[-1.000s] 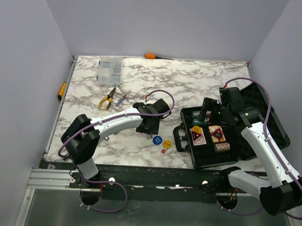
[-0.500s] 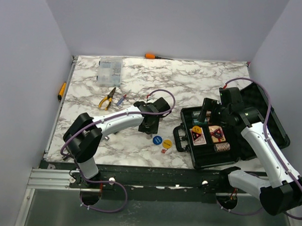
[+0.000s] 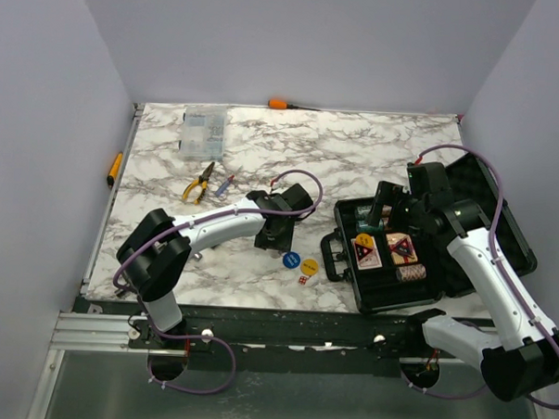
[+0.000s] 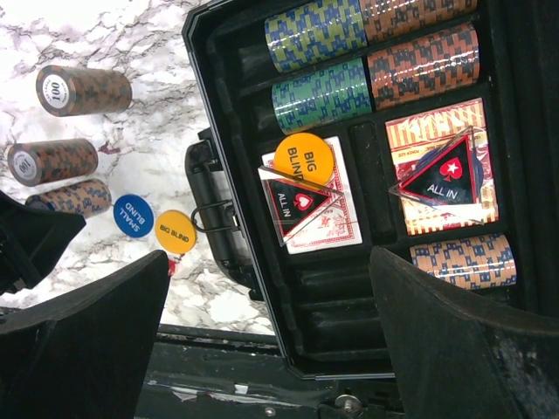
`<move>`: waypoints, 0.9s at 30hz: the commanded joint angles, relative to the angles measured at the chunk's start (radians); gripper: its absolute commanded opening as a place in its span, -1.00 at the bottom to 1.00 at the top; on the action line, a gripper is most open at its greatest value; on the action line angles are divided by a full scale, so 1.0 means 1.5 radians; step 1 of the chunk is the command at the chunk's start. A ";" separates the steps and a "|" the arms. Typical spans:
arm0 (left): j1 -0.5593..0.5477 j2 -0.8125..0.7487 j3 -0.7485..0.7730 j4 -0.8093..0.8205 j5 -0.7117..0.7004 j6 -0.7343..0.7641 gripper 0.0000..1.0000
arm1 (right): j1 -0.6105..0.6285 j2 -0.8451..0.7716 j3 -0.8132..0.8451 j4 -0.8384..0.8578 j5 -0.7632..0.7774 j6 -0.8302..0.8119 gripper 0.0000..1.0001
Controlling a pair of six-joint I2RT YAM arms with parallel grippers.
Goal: Pack up texas hold em set
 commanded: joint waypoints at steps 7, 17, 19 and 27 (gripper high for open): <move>0.003 -0.018 -0.019 0.029 0.026 0.005 -0.84 | 0.002 -0.015 0.005 -0.015 0.005 0.011 1.00; 0.003 -0.124 -0.060 0.029 0.027 -0.029 -1.00 | 0.003 -0.017 0.024 -0.024 0.006 0.014 1.00; 0.001 -0.155 -0.074 0.030 0.027 -0.037 -1.00 | 0.003 -0.017 0.028 -0.025 0.001 0.019 1.00; -0.010 -0.282 -0.122 0.042 0.036 -0.064 -1.00 | 0.002 -0.017 0.052 -0.031 -0.009 0.031 1.00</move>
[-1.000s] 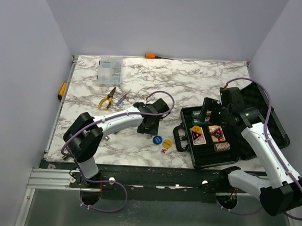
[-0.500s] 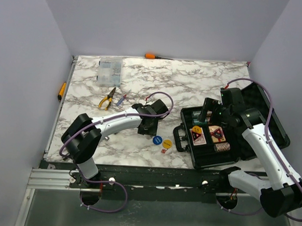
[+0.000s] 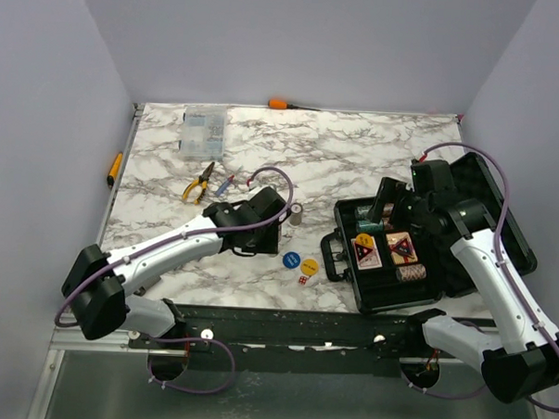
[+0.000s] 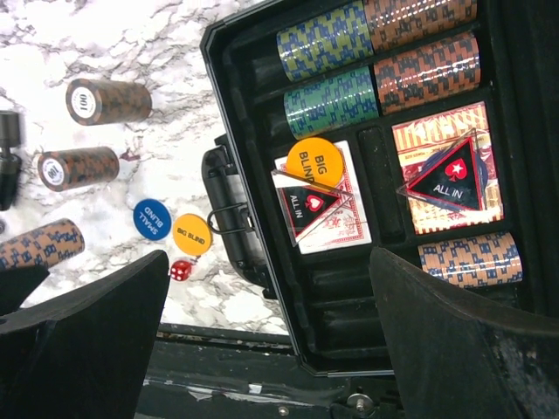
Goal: Pack up texas hold em set
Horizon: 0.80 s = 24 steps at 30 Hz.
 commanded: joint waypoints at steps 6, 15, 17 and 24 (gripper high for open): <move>-0.017 -0.155 -0.057 0.060 0.041 -0.055 -1.00 | 0.002 -0.012 0.068 -0.027 -0.015 0.034 1.00; -0.044 -0.233 -0.120 0.137 0.084 -0.125 -1.00 | 0.002 -0.044 0.091 -0.026 -0.035 0.067 1.00; -0.052 -0.242 -0.129 0.149 0.086 -0.140 -1.00 | 0.002 -0.055 0.098 -0.027 -0.029 0.080 1.00; -0.070 -0.244 -0.146 0.196 0.107 -0.162 -1.00 | 0.002 -0.099 0.127 -0.010 -0.023 0.118 1.00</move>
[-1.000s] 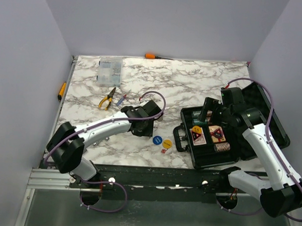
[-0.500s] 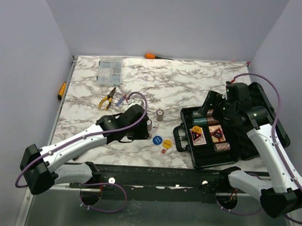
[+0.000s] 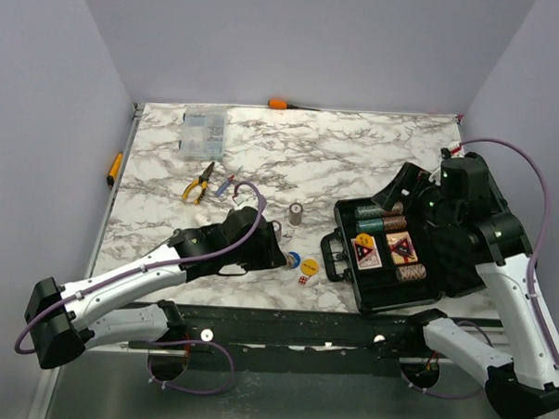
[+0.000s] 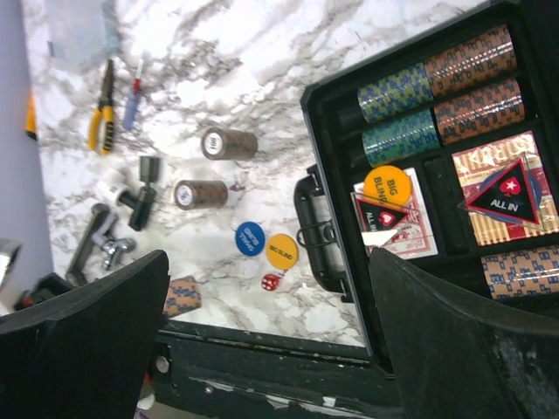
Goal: Pack up texas hold em set
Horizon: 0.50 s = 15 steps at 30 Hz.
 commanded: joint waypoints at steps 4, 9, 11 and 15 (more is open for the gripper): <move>-0.019 -0.012 -0.011 0.120 0.047 -0.046 -1.00 | 0.002 -0.064 0.040 0.034 -0.002 0.040 1.00; -0.030 -0.001 -0.026 0.178 0.062 -0.071 -1.00 | 0.002 -0.117 0.044 0.089 0.002 0.046 1.00; -0.035 0.008 -0.028 0.196 0.066 -0.078 -1.00 | 0.002 -0.137 0.044 0.112 0.001 0.050 1.00; -0.043 0.030 -0.025 0.227 0.074 -0.091 -1.00 | 0.003 -0.172 0.035 0.162 0.002 0.050 1.00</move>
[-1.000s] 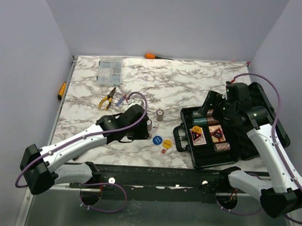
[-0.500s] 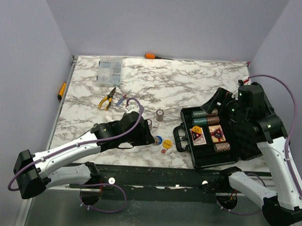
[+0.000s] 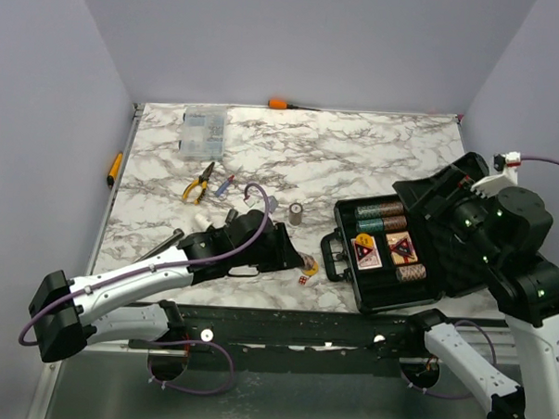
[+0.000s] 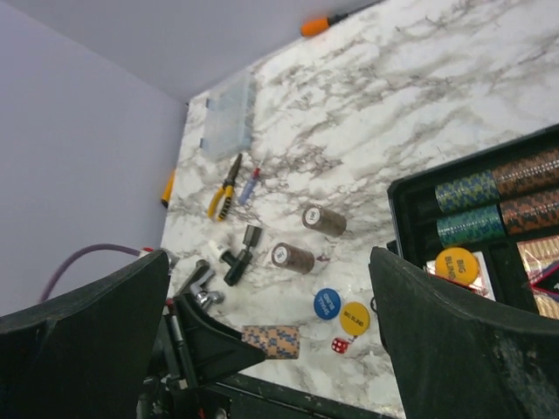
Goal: Pack up texas hold em set
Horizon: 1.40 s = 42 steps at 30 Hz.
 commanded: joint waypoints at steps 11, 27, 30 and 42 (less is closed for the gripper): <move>-0.033 0.089 0.040 0.146 0.030 -0.062 -1.00 | 0.002 -0.088 -0.008 0.138 0.072 -0.048 1.00; -0.103 0.189 0.077 0.305 -0.036 -0.101 -1.00 | 0.002 -0.111 -0.019 0.135 0.114 -0.108 1.00; -0.109 0.213 0.091 0.317 -0.035 -0.118 -1.00 | 0.003 -0.116 -0.020 0.132 0.122 -0.114 1.00; -0.130 0.314 0.114 0.379 -0.030 -0.252 -1.00 | 0.003 -0.135 -0.025 0.109 0.139 -0.110 1.00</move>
